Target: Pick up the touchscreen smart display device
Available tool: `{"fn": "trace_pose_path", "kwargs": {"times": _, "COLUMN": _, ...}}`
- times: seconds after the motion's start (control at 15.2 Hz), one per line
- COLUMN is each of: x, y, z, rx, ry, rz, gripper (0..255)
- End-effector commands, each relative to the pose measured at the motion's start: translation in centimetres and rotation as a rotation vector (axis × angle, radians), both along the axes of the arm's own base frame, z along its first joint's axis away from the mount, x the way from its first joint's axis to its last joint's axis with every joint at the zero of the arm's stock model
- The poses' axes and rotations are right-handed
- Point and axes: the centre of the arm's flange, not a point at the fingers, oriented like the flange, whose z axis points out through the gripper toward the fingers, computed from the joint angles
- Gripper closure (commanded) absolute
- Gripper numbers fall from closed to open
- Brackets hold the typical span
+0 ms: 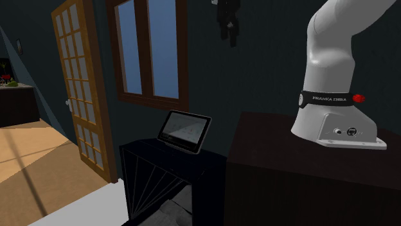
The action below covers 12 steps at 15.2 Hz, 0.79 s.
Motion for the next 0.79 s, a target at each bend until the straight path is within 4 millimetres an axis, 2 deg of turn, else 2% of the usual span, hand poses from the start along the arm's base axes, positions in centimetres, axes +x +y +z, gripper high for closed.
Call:
{"fn": "trace_pose_path", "kwargs": {"times": 0.0, "x": 0.3, "y": -0.9, "z": -2.7, "rx": 0.042, "ry": -0.022, "rz": -0.020, "gripper": 0}}
{"fn": "trace_pose_path", "kwargs": {"times": 0.73, "x": 2.7, "y": -3.7, "z": -17.5, "rx": 0.273, "ry": -0.125, "rz": -0.122, "gripper": 0}}
